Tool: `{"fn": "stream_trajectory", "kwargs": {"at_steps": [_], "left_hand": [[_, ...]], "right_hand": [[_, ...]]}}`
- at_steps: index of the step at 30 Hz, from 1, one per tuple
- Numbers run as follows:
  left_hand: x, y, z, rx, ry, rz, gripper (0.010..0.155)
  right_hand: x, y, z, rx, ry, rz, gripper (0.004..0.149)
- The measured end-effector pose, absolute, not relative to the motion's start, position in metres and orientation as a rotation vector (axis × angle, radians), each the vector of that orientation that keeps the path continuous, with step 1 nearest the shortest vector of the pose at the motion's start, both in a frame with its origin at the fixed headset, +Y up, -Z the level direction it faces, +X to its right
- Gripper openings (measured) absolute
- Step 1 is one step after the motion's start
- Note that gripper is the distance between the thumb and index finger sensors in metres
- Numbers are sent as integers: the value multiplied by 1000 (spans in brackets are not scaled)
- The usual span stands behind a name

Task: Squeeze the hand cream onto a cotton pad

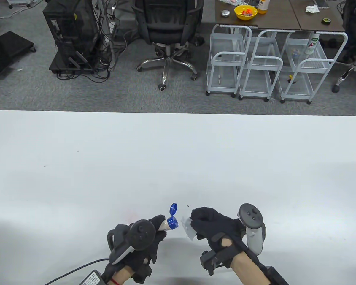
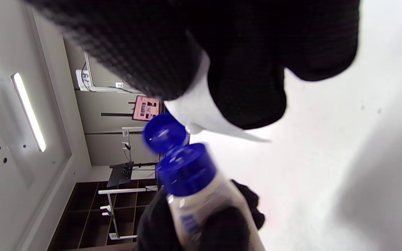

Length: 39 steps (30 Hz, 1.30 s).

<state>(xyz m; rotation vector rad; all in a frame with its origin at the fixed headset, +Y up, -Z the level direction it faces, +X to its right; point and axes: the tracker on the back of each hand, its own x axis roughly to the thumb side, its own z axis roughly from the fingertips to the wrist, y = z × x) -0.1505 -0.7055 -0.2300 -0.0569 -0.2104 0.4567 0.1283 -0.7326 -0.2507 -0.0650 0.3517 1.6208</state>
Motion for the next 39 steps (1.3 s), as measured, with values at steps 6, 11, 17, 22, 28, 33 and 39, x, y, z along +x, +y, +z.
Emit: {"fn": "stream_trajectory", "kwargs": {"at_steps": [6, 11, 17, 22, 28, 33, 39], "left_hand": [[-176, -705, -240, -157, -223, 815, 68], [-185, -710, -246, -266, -247, 971, 86], [-184, -713, -247, -338, -267, 1004, 94], [-184, -712, -245, -310, -254, 992, 86], [-184, -713, -245, -282, -280, 976, 65], [-182, -709, -244, -231, -272, 917, 60], [-179, -709, -243, -247, -297, 904, 59]], "right_hand": [[134, -736, -254, -94, 348, 1604, 39], [133, -738, -254, -93, 357, 1606, 39], [133, -739, -254, -93, 361, 1610, 39], [133, -740, -254, -98, 361, 1612, 39], [133, -741, -254, -100, 365, 1615, 39], [133, -741, -255, -99, 365, 1617, 39], [133, -742, -255, -97, 365, 1621, 39]]}}
